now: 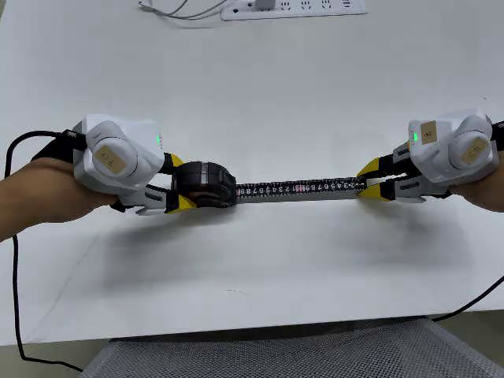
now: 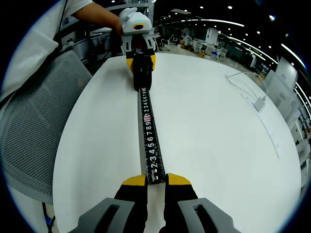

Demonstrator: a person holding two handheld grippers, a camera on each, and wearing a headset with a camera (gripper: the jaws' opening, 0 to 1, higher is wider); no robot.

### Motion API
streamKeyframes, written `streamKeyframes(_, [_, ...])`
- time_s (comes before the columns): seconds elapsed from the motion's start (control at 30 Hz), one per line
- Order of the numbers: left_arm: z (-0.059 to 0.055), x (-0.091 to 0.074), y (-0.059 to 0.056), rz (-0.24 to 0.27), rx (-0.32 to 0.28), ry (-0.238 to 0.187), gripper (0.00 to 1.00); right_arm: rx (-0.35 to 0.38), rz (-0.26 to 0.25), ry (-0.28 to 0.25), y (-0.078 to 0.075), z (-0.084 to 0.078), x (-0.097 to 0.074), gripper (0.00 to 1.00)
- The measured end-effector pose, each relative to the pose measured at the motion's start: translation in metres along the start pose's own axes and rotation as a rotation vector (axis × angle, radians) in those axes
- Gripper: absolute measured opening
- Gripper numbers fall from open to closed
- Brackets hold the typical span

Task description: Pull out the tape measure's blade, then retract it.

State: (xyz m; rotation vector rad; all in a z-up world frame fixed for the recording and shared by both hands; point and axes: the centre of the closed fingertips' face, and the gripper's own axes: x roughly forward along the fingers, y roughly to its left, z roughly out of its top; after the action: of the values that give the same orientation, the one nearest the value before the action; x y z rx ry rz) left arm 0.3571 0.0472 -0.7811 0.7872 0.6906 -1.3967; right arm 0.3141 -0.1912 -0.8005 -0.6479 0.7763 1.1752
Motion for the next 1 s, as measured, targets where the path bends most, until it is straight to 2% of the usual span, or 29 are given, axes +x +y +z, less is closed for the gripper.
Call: streamKeyframes(1.0, [0.001,0.000,0.001,-0.002,0.000,0.008,0.26,0.022,-0.009,0.060,-0.003,-0.029,-0.020,0.08])
